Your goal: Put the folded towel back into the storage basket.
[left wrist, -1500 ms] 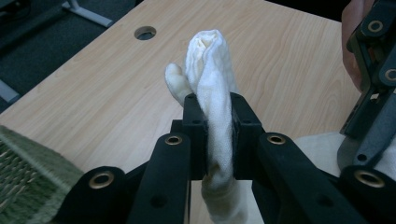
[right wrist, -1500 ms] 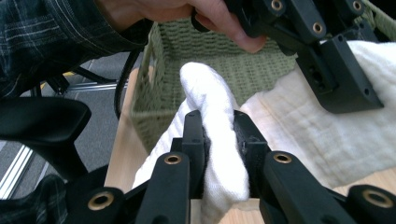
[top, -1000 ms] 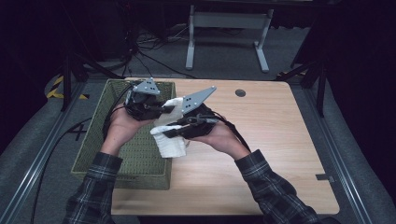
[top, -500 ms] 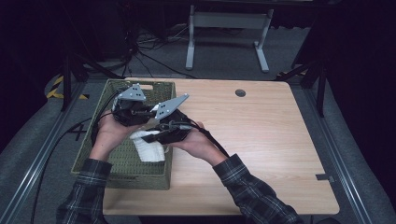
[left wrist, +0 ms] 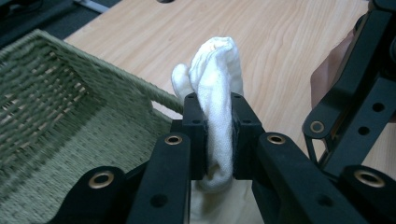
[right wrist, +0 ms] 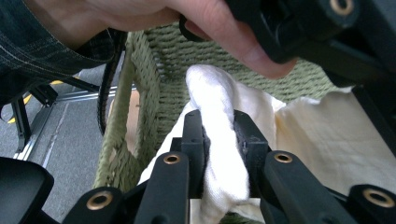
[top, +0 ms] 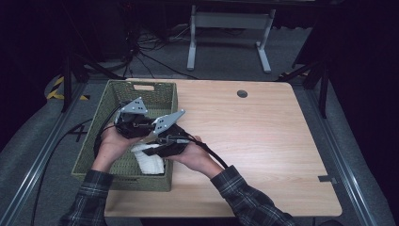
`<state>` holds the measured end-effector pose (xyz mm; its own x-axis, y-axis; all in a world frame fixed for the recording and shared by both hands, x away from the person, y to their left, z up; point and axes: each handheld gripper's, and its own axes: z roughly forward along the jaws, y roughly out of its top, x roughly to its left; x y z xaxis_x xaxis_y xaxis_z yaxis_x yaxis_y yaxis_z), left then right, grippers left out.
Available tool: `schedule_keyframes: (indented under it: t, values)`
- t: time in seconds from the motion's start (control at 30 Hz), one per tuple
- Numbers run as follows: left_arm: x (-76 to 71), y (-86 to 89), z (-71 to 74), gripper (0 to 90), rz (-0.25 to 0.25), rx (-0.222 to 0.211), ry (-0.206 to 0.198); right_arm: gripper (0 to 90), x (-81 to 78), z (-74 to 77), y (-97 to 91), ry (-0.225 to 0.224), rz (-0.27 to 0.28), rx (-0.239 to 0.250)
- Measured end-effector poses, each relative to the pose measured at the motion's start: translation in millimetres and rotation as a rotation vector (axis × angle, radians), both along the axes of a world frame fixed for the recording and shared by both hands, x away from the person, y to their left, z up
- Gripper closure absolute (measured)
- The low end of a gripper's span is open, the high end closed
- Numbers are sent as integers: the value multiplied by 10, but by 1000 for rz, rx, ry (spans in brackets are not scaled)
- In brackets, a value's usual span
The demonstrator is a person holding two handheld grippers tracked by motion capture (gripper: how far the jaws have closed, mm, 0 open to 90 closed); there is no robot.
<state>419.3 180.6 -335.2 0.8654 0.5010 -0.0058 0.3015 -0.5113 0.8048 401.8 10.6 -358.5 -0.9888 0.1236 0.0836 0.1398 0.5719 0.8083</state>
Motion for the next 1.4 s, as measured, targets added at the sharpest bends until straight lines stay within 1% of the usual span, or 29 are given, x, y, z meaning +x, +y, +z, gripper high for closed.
schedule_keyframes:
  t: [0.07,0.13,0.2,0.3,0.33,0.37,0.4,0.47,0.5,0.6,0.67,0.77,0.83,0.93,0.97,1.0,1.03,1.07,1.13,1.23,1.27,1.3,1.33,1.37,1.4]
  values:
    - [-10,3,-24,802,1,-6,8,775,-7,-25,-2,3,1,-2]
    - [-17,15,-71,802,1,-7,14,771,-21,-96,-6,14,-4,-10]
    - [-20,19,-93,802,1,-5,19,766,-21,-131,-9,26,-4,-10]
    - [-19,21,-111,802,-1,-6,21,733,-27,-162,-15,29,-5,-14]
    - [-14,24,-117,802,0,-3,17,733,-27,-162,-15,29,-5,-14]
    - [-12,26,-125,803,0,-4,26,673,-20,-171,-19,35,-5,-17]
    - [-12,26,-125,803,0,-4,26,673,-20,-171,-19,35,-5,-17]
    - [-8,27,-126,802,0,-5,27,609,-16,-170,-25,37,-7,-22]
    - [-3,29,-128,803,0,-6,30,569,-21,-158,-38,25,-8,-31]
    - [6,29,-131,802,5,1,32,532,-18,-139,-71,17,-15,-30]
    - [19,36,-127,803,3,6,27,494,1,-97,-156,1,-37,-22]
    - [31,40,-111,802,21,-7,33,457,33,-30,-326,-9,-66,-5]
    - [47,39,-97,802,35,-7,38,433,50,-4,-431,-21,-76,-5]
    - [93,26,-67,802,49,-5,45,405,78,33,-644,-39,-96,-4]
    - [93,26,-67,802,49,-5,45,405,78,33,-644,-39,-96,-4]
    - [117,9,-50,802,60,-4,55,399,83,41,-711,-46,-102,-1]
    - [133,-2,-39,802,66,-1,55,386,89,51,-827,-49,-108,0]
    - [153,-20,-27,801,73,0,51,380,90,51,-893,-53,-112,-2]
    - [188,-40,-1,801,81,9,49,367,87,39,-1037,-62,-122,-6]
    - [251,-65,33,801,115,15,56,349,77,-10,-1258,-72,-137,-14]
    - [279,-68,40,800,122,22,49,345,71,-29,-1333,-70,-141,-17]
    - [304,-73,47,800,133,29,51,339,64,-51,-1408,-73,-149,-20]
    - [330,-77,47,800,142,29,46,333,59,-73,-1485,-74,-156,-22]
    - [372,-84,49,800,155,32,51,332,55,-90,-1544,-72,-159,-23]
    - [396,-92,52,800,161,31,57,323,46,-119,-1645,-75,-165,-28]
